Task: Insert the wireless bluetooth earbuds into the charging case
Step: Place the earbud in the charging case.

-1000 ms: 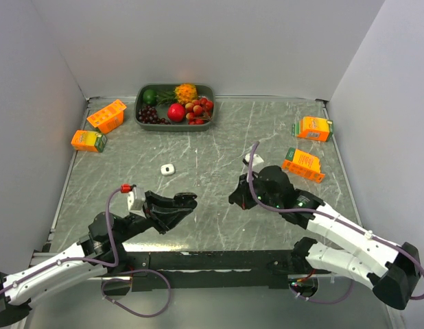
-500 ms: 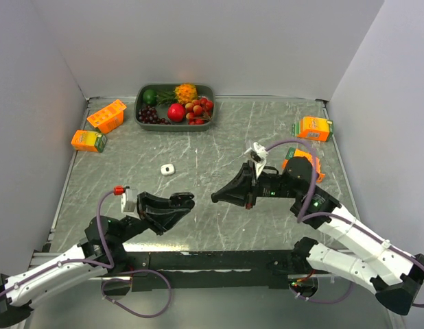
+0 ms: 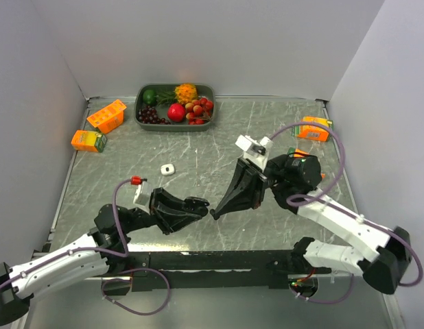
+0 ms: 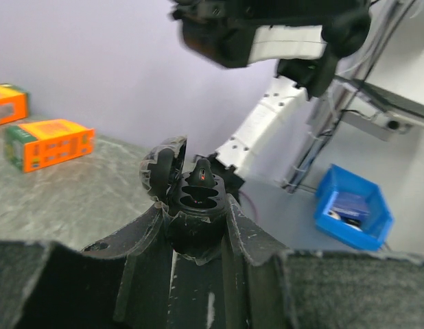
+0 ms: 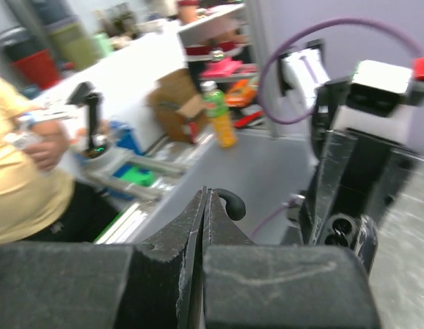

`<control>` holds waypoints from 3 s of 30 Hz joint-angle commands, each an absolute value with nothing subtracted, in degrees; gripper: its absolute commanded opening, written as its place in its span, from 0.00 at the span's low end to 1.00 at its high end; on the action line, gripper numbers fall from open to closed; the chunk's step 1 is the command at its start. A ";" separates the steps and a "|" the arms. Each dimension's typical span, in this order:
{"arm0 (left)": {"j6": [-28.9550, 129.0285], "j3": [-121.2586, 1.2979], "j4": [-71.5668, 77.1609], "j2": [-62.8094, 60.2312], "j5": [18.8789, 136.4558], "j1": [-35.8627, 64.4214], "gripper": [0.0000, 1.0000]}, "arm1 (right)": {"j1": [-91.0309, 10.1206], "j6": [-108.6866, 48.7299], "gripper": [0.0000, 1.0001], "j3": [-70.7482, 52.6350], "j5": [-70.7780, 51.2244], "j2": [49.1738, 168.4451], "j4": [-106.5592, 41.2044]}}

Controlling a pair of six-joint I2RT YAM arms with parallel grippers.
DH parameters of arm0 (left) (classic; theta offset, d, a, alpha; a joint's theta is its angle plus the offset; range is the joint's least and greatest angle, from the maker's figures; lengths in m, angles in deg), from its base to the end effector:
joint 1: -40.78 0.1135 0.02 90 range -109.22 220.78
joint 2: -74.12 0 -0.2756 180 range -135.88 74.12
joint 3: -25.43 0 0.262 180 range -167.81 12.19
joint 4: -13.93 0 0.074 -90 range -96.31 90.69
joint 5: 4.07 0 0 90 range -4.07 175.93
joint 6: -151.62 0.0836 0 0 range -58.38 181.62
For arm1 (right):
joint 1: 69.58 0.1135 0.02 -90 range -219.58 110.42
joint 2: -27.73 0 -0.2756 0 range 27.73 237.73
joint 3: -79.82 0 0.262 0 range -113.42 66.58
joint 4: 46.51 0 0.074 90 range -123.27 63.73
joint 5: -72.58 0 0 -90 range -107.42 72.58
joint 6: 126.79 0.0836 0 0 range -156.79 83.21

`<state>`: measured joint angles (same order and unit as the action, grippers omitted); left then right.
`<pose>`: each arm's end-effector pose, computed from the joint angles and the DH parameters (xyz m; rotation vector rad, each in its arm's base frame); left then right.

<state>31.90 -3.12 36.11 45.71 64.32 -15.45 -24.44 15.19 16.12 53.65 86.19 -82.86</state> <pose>0.0744 -0.1667 0.3029 0.6624 1.1880 -1.5128 0.0937 0.2063 0.4394 -1.3434 0.9620 1.8838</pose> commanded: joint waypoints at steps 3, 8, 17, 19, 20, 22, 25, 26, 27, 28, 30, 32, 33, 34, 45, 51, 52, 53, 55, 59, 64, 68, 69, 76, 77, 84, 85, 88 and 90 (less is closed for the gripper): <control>26.29 -8.29 47.88 41.25 52.88 -13.72 0.01 | -24.32 43.19 0.00 13.50 59.13 93.73 -120.55; 26.55 -9.25 48.60 40.90 52.36 -13.71 0.01 | -24.23 36.00 0.00 14.28 58.70 92.24 -112.05; 22.86 -10.05 53.25 35.89 47.88 -13.62 0.01 | -23.35 22.99 0.00 15.60 56.76 88.99 -99.30; 22.33 -11.01 53.87 34.05 46.65 -13.54 0.01 | -22.39 16.16 0.00 15.34 56.06 87.67 -90.96; 21.89 -11.36 54.13 33.43 46.21 -13.62 0.01 | -21.95 13.68 0.00 14.55 55.97 87.32 -87.97; 21.45 -12.33 54.92 31.77 45.24 -13.54 0.01 | -20.81 8.59 0.00 13.93 55.53 86.62 -80.93; 20.84 -13.03 56.58 30.09 44.27 -13.54 0.01 | -20.10 6.37 0.00 13.05 55.53 86.88 -77.84; 20.49 -13.21 56.94 29.74 44.01 -13.62 0.01 | -20.01 6.27 0.00 13.14 55.53 86.88 -77.75; 20.22 -13.47 57.47 29.38 43.83 -13.63 0.01 | -20.01 6.19 0.00 13.23 55.53 87.14 -77.75; 19.96 -13.65 57.91 28.68 43.57 -13.54 0.01 | -20.10 6.01 0.00 13.40 55.53 87.06 -77.57; 19.26 -14.18 58.17 28.07 42.60 -13.54 0.01 | -20.10 5.57 0.00 13.40 55.53 87.23 -76.96; 18.55 -14.44 58.61 27.36 41.81 -13.54 0.01 | -19.92 4.78 0.00 13.23 55.53 87.23 -75.82; 18.38 -14.62 58.70 27.10 41.55 -13.54 0.01 | -19.92 4.52 0.00 13.05 55.44 87.23 -75.55; 18.29 -14.70 58.70 26.75 41.20 -13.54 0.01 | -19.92 3.91 0.00 12.97 55.44 87.32 -75.11; 16.88 -15.23 59.32 25.43 38.73 -13.63 0.01 | -19.92 3.46 0.00 10.94 55.79 89.08 -74.23; 16.88 -15.58 58.97 25.34 38.03 -13.71 0.01 | -19.57 3.55 0.00 9.80 56.15 90.48 -74.14; 16.97 -15.67 58.70 25.42 37.77 -13.80 0.01 | -19.40 3.55 0.00 9.63 56.23 90.66 -74.14; 17.14 -15.93 58.09 25.34 37.68 -13.98 0.01 | -19.31 3.64 0.00 9.54 56.23 91.01 -74.14; 18.80 -16.55 55.47 25.34 37.68 -14.41 0.01 | -19.22 3.55 0.00 9.54 56.23 91.36 -73.88; 20.83 -16.90 53.26 25.78 38.20 -15.64 0.01 | -19.05 3.37 0.00 9.36 56.24 91.71 -73.26; 23.91 -17.69 49.91 26.13 38.64 -17.05 0.01 | -19.04 2.50 0.00 9.27 56.06 91.98 -71.77; 24.53 -17.69 49.56 26.57 38.91 -17.40 0.01 | -18.87 2.14 0.00 9.18 56.23 91.89 -70.80; 24.70 -17.61 49.65 26.66 38.91 -17.32 0.01 | -18.87 1.97 0.00 9.18 56.32 91.98 -70.80; 25.32 -17.87 48.68 27.18 38.99 -17.32 0.01 | -18.69 2.23 0.00 9.62 56.94 91.45 -70.36; 25.40 -17.87 48.59 27.18 38.99 -17.40 0.01 | -18.69 2.14 0.00 9.80 56.85 91.45 -70.28; 25.58 -18.22 48.51 27.36 38.99 -17.40 0.01 | -18.69 1.35 0.00 10.41 57.02 90.84 -68.96; 25.67 -18.31 48.42 27.36 38.99 -17.32 0.01 | -18.61 1.35 0.00 10.42 57.03 90.66 -68.87; 25.76 -18.13 48.50 27.53 39.17 -17.40 0.01 | -18.52 1.26 0.00 10.59 57.11 90.57 -68.61; 25.84 -18.31 48.51 27.71 39.26 -17.40 0.01 | -18.52 1.09 0.00 10.68 57.11 90.48 -68.25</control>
<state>24.60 -15.71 46.58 26.39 39.21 -17.07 -19.08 2.45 12.10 56.12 91.93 -68.01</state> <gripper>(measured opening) 0.323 0.005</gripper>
